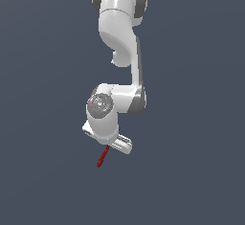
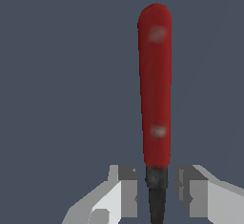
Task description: Pick up the object and move it to a goal position.
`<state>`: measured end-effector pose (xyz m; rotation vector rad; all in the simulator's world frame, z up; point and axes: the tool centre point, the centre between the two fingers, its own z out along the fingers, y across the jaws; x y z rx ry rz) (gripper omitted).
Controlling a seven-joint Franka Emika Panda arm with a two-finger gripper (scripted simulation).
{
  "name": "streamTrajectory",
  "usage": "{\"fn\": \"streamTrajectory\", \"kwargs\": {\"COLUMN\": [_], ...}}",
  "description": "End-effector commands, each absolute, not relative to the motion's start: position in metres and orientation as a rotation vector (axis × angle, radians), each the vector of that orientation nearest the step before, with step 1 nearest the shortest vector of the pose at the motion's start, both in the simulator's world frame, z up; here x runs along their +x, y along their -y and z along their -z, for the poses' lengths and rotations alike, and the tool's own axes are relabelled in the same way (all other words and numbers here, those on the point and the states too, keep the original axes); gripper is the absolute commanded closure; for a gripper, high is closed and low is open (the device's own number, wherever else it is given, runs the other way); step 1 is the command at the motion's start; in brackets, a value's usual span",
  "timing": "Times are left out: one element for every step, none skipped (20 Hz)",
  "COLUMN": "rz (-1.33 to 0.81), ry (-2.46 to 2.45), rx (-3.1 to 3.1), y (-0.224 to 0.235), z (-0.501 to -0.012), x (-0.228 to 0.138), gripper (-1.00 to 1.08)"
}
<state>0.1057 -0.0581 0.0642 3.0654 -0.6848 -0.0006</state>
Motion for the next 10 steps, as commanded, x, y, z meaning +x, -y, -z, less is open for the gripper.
{"fn": "streamTrajectory", "kwargs": {"rz": [0.000,0.000,0.000,0.000,0.000,0.000,0.000,0.000,0.000,0.000], "ry": [0.685,0.685,0.685,0.685,0.684,0.684,0.684,0.684,0.684,0.684], "rx": [3.065,3.065,3.065,3.065,3.066,3.066,3.066,3.066,3.066,3.066], "y": [0.0591,0.0593,0.0596,0.0597,0.0598,0.0599,0.0600,0.0600,0.0599,0.0599], "z": [-0.0663,-0.0668,-0.0672,-0.0676,-0.0680,-0.0681,-0.0682,-0.0682,-0.0681,-0.0680], "x": [0.1112,0.1127,0.1139,0.1150,0.1157,0.1163,0.1167,0.1168,0.1168,0.1167], "gripper": [1.08,1.08,1.08,1.08,1.08,1.08,1.08,1.08,1.08,1.08]}}
